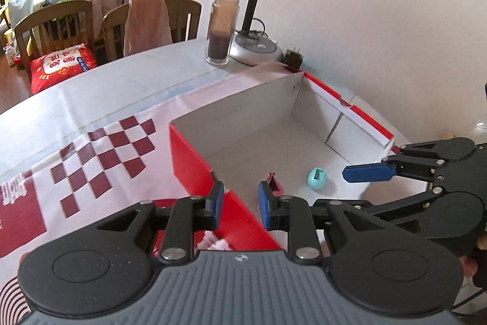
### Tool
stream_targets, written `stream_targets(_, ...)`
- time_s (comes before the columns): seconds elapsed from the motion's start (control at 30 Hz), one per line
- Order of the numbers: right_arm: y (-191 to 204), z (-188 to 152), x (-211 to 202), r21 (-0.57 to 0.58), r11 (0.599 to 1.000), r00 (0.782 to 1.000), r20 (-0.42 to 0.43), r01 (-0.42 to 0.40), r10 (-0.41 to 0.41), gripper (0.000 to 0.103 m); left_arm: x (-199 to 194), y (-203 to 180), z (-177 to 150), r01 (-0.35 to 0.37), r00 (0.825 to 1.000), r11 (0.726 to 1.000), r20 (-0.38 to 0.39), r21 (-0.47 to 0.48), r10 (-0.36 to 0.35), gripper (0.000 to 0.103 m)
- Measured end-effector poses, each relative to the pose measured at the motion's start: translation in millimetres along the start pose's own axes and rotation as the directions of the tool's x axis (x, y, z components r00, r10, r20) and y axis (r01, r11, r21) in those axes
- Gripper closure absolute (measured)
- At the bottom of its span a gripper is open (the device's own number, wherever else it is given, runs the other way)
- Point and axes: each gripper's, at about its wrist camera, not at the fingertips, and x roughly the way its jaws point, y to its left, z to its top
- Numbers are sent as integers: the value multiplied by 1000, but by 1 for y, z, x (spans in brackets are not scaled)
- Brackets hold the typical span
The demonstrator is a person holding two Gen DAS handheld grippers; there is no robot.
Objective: Organize rigid objects
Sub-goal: 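Withdraw both tools from the shoebox back to the item cluster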
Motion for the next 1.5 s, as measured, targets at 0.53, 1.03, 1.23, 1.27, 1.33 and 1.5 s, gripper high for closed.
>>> stream_targets(0.53, 114, -15, -19, -11, 989, 987, 68, -146, 146, 22, -113, 75, -68, -74, 992, 997, 105, -23, 76, 80)
stream_targets(1.03, 194, -36, -13, -42, 978, 976, 72, -203, 206, 9, -170, 151, -144, -176, 972, 977, 135, -120, 192, 35)
stream_targets(1.23, 221, -41, -7, -109, 971, 971, 91, -213, 223, 1, -173, 177, -177, -244, 956, 953, 118, -179, 267, 26)
stream_targets(1.27, 225, -42, -4, -109, 969, 969, 88, -220, 230, 1, -173, 181, -183, -256, 953, 949, 117, -184, 280, 26)
stream_targets(1.33, 232, -45, 1, -111, 967, 968, 77, -231, 240, 1, -172, 188, -192, -269, 949, 944, 116, -192, 294, 26)
stream_targets(1.5, 256, -60, 17, -155, 953, 963, 24, -261, 268, 0, -160, 202, -216, -298, 940, 929, 105, -218, 326, 26)
